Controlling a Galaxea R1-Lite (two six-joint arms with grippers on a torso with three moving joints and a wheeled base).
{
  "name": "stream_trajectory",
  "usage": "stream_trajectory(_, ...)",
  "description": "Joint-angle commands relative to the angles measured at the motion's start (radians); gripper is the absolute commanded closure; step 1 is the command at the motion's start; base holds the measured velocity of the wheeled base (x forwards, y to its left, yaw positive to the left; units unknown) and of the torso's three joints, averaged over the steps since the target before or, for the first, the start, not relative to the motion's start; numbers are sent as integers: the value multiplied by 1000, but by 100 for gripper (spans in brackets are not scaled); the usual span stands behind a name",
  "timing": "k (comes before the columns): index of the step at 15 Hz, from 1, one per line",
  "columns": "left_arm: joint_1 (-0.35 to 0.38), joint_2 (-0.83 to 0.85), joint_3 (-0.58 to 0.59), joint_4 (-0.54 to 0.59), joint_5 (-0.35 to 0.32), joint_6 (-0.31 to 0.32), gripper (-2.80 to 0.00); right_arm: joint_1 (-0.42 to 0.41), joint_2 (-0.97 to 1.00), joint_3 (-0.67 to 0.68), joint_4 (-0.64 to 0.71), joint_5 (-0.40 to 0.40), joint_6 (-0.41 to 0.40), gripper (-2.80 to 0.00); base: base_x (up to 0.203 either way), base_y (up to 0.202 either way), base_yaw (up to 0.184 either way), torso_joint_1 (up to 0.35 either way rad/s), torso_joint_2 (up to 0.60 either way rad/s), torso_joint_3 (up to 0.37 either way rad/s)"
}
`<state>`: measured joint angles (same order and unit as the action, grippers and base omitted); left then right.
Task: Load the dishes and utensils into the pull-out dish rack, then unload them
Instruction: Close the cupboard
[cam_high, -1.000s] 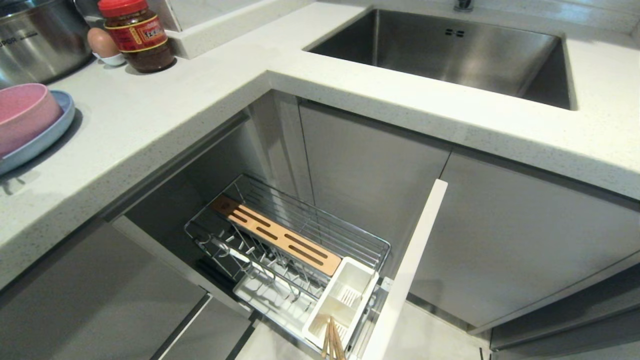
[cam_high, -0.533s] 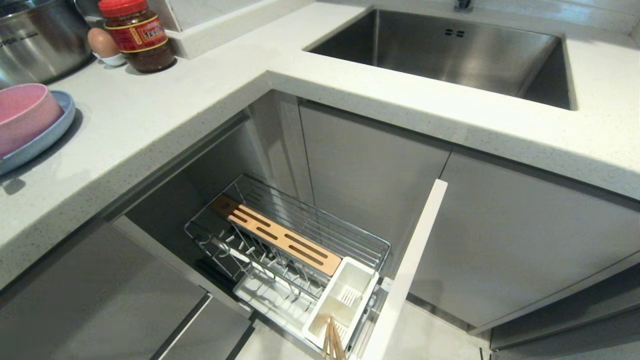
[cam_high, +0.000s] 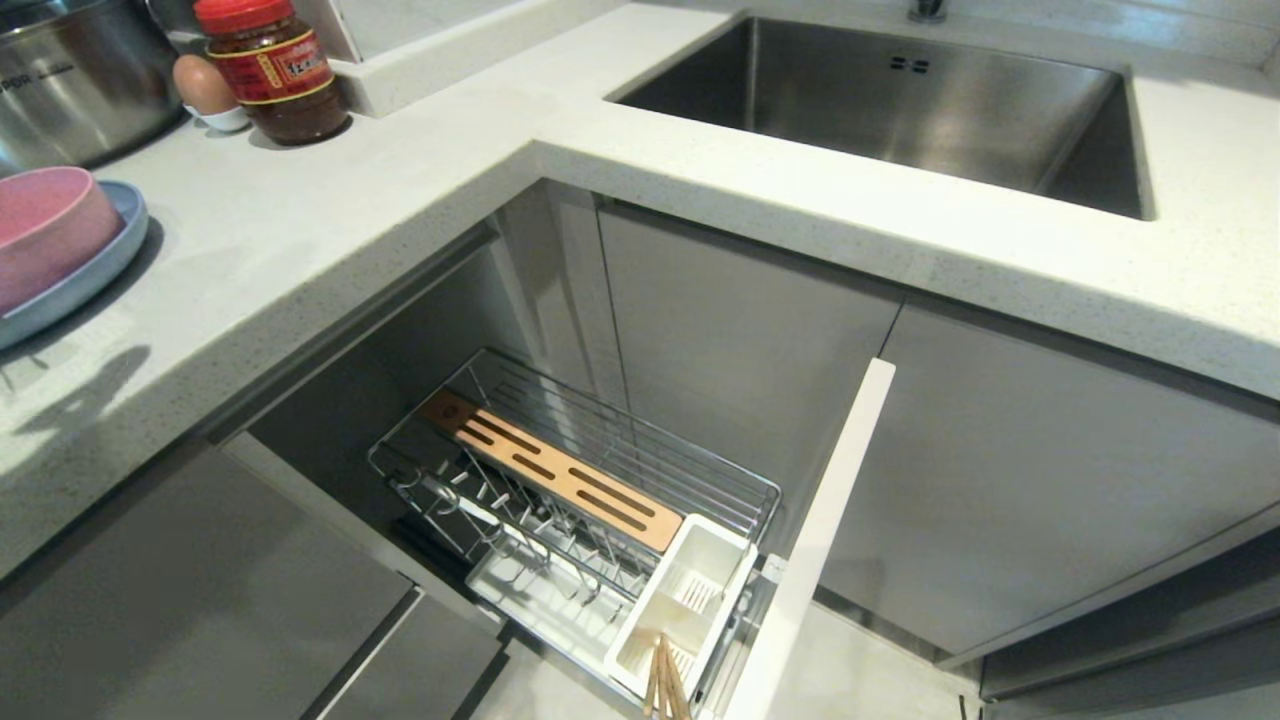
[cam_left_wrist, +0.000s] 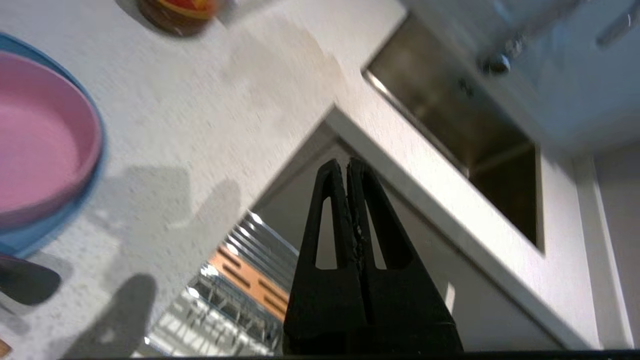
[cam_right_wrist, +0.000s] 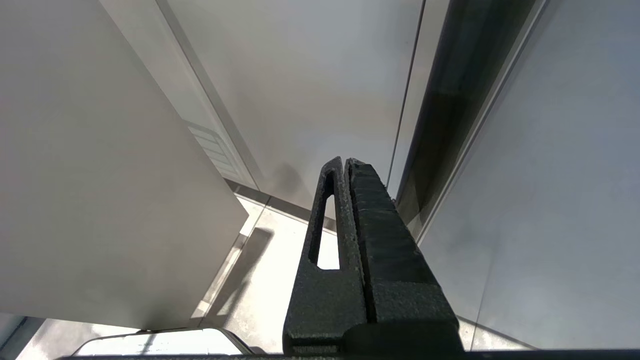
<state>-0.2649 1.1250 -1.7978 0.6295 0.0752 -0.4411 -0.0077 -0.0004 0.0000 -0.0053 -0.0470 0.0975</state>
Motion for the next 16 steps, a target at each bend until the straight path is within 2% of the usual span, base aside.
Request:
stream_trajectory(1,6,-64,19,69,-64,42,0,0,-4,0,-1,-1,1,0,0,0,0,0,0,0)
stream_trajectory(4,46,-224,76,120,-101,137,0,0,-4,0,-1,-1,1,0,0,0,0,0,0,0)
stream_trajectory(7,147,-395,184,126,-108,249,0,0,-4,0,-1,-1,1,0,0,0,0,0,0,0)
stream_trajectory(9,186,-543,338,122,-107,325,0,0,-4,0,-1,-1,1,0,0,0,0,0,0,0)
stream_trajectory(11,215,-705,539,105,-107,422,0,0,-4,0,-1,-1,1,0,0,0,0,0,0,0)
stream_trajectory(14,247,-886,834,29,-103,535,0,0,-4,1,-1,-1,1,0,0,0,0,0,0,0)
stream_trajectory(16,266,-1003,987,-4,-83,621,0,0,-4,0,-1,-1,1,0,0,0,0,0,0,0)
